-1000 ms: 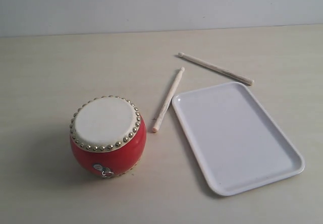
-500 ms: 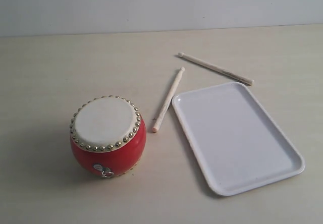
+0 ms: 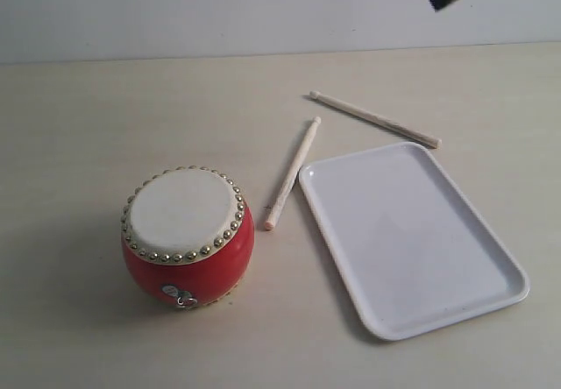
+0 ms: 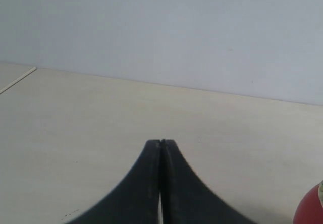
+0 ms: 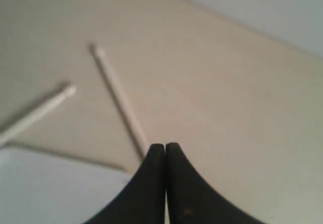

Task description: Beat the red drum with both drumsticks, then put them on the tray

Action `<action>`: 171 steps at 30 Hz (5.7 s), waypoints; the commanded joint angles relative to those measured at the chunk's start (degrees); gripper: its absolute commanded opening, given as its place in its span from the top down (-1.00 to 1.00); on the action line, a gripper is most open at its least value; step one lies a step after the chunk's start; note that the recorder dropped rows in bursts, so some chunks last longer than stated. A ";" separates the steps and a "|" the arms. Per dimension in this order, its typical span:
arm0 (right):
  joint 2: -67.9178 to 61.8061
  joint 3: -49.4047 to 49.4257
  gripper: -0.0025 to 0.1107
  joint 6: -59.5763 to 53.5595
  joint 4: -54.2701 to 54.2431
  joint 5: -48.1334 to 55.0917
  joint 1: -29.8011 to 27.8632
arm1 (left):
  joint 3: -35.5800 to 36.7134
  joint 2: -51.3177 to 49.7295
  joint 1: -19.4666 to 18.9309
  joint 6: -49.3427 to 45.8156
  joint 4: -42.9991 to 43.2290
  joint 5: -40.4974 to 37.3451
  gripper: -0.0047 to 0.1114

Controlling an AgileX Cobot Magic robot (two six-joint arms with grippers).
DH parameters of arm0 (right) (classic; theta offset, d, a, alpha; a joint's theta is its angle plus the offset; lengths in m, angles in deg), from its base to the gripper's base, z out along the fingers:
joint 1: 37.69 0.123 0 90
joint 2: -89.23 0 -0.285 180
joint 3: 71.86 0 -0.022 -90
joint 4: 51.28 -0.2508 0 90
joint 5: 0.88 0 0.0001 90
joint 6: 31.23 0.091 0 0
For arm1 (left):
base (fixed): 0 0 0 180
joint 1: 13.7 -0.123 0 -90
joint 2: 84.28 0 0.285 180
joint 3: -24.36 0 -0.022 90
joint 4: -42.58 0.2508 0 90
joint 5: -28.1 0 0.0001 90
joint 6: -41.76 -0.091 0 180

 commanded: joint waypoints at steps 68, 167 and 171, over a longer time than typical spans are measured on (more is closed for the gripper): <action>-21.33 -1.01 0.28 -10.72 12.80 -5.51 6.98 | 0.15 0.34 0.41 0.23 0.00 0.08 0.92; 55.26 44.20 0.96 16.91 2.77 -6.43 -0.37 | -65.53 -65.76 13.77 -6.01 -2.49 -31.73 0.92; 55.26 44.20 0.96 15.67 0.92 -6.96 -0.37 | -84.35 -82.79 18.64 -11.19 -1.82 -51.86 0.92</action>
